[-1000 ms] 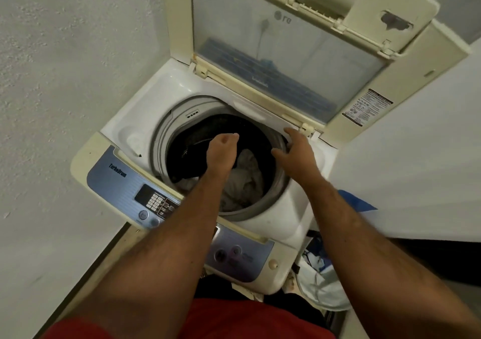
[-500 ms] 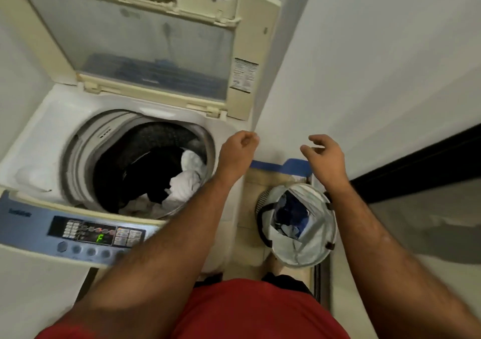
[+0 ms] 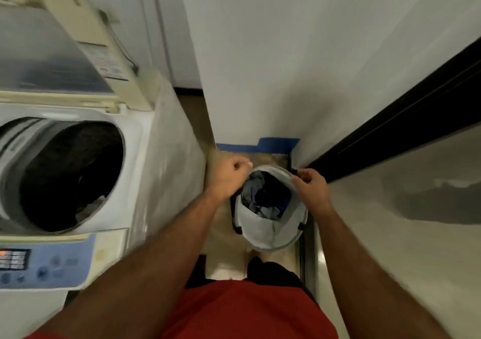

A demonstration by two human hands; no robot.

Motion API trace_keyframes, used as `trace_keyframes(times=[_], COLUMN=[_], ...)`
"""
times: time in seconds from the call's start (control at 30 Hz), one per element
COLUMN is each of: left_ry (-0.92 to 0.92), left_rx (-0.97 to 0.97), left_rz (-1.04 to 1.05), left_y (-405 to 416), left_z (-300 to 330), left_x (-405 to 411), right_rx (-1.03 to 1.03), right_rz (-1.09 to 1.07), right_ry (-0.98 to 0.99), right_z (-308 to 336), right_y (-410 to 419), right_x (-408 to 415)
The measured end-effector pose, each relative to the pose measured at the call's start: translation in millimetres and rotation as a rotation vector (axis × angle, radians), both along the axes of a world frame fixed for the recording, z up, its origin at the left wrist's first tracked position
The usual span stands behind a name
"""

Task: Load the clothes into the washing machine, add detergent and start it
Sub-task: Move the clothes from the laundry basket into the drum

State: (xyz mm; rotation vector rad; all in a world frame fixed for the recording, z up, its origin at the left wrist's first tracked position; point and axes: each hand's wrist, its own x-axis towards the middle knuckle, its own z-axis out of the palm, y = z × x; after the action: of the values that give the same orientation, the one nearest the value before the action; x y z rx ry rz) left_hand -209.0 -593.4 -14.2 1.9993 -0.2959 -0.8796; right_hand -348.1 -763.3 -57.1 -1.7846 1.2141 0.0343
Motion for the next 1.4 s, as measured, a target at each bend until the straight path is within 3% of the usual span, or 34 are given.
trace_keyframes(times=[0.33, 0.7, 0.93, 1.07, 1.17, 1.3, 1.4], left_ry=[0.146, 0.284, 0.375, 0.457, 0.501, 0.550, 0.588], left_rx=[0.272, 0.332, 0.317, 0.289, 0.256, 0.227, 0.244], left_rz=[-0.077, -0.112, -0.023, 0.065, 0.146, 0.253, 0.294], left_y=[-59, -88, -90, -96, -97, -89, -79], left_z=[-113, -370, -510, -565, -591, -601, -590], left_x=[-51, -67, -72, -82, -87, -96, -101], right_rx=[0.225, 0.276, 0.342, 0.203, 0.223, 0.070, 0.013], right_rz=[0.072, 0.086, -0.005, -0.046, -0.031, 0.010, -0.068], right_ry=[0.190, 0.359, 0.324, 0.279, 0.259, 0.450, 0.395], right_z=[-126, -387, -538, -582, -606, -617, -607], right_y=[-37, -44, -56, -63, -63, -62, -63], right_x=[-45, -40, -14, 1, 17, 25, 17])
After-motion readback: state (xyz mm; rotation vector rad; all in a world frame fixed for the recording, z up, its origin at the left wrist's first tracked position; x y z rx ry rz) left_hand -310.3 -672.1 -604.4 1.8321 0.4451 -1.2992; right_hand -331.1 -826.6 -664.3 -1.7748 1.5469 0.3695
